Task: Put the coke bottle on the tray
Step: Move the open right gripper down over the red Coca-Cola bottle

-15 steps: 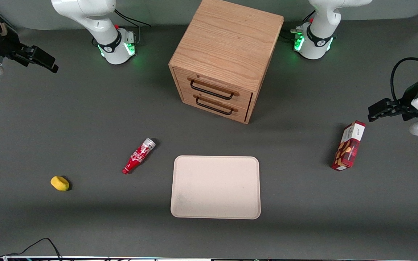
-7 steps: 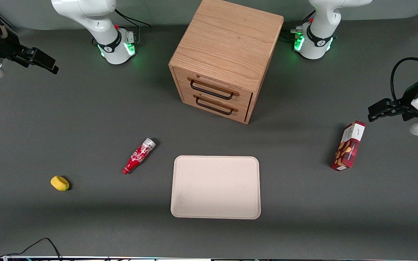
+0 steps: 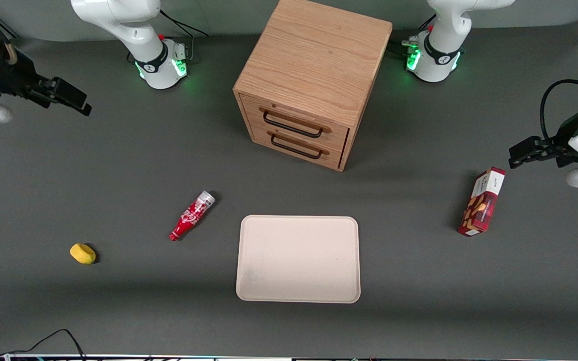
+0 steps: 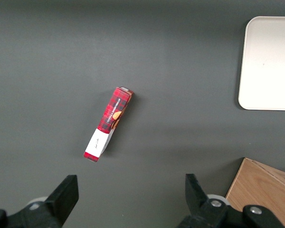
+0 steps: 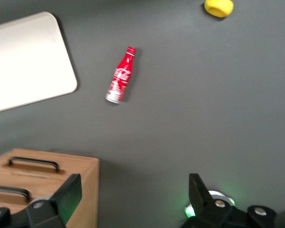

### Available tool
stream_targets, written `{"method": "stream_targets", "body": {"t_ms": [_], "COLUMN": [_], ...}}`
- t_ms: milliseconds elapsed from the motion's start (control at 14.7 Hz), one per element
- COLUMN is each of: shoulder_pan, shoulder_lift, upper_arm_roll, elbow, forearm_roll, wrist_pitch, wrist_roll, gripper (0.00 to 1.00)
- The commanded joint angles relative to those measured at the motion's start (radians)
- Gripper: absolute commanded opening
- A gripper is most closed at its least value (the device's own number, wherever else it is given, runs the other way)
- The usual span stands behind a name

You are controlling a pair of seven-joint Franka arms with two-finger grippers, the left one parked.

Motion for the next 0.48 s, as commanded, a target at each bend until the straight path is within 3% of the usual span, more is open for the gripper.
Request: {"method": "stream_targets", "body": {"t_ms": [0, 204, 408], "shoulder_pan": [0.005, 0.007, 0.010], "shoulder_lift": [0.157, 0.242, 0.292], "upper_arm_roll": [0.073, 0.128, 0.144], "elbow": [0.129, 0.096, -0.057], "forearm_roll": [0.022, 0.022, 0.014], "wrist_pitch": [-0.014, 0.061, 0.212], "wrist_roll": [0.191, 0.397, 0.501], "gripper": [1.00, 1.00, 1.00]}}
